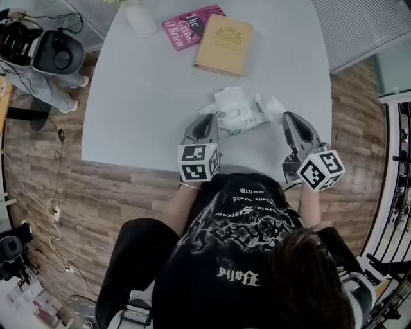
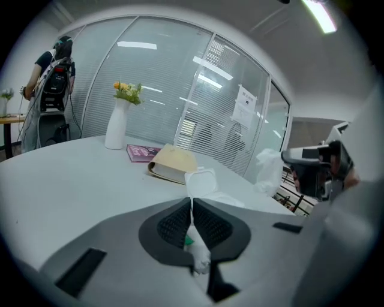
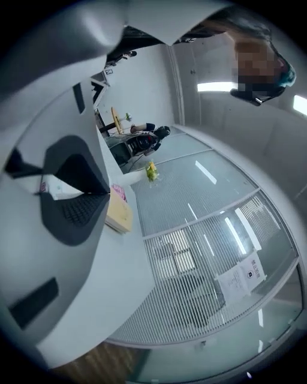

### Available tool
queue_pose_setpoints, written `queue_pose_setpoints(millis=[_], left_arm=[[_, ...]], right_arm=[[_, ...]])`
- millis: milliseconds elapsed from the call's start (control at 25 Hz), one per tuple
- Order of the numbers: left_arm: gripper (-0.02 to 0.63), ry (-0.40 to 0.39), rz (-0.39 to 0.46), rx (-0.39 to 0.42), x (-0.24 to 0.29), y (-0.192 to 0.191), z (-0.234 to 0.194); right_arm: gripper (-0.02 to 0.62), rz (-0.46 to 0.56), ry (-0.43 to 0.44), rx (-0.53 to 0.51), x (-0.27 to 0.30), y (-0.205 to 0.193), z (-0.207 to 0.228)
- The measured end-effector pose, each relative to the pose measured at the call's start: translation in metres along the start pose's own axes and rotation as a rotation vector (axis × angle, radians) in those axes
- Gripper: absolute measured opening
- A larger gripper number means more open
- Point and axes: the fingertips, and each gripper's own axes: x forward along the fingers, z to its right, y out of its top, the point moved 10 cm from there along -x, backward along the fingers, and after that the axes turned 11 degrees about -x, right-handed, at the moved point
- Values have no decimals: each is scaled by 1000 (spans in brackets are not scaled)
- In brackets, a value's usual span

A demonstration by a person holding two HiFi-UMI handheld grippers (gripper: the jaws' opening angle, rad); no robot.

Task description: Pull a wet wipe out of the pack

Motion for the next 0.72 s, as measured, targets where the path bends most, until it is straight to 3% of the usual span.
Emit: queue_pose_setpoints(millis=[200, 440, 720], left_arm=[[11, 37, 39, -29, -9, 4, -2], [10, -20, 144, -36, -21, 18, 0], [9, -137, 207, 129, -40, 36, 22]], right_arm=[[0, -29, -92, -34, -10, -11, -3], [0, -31, -138, -99, -3, -9, -3], [0, -46, -231, -187, -3, -11, -11]])
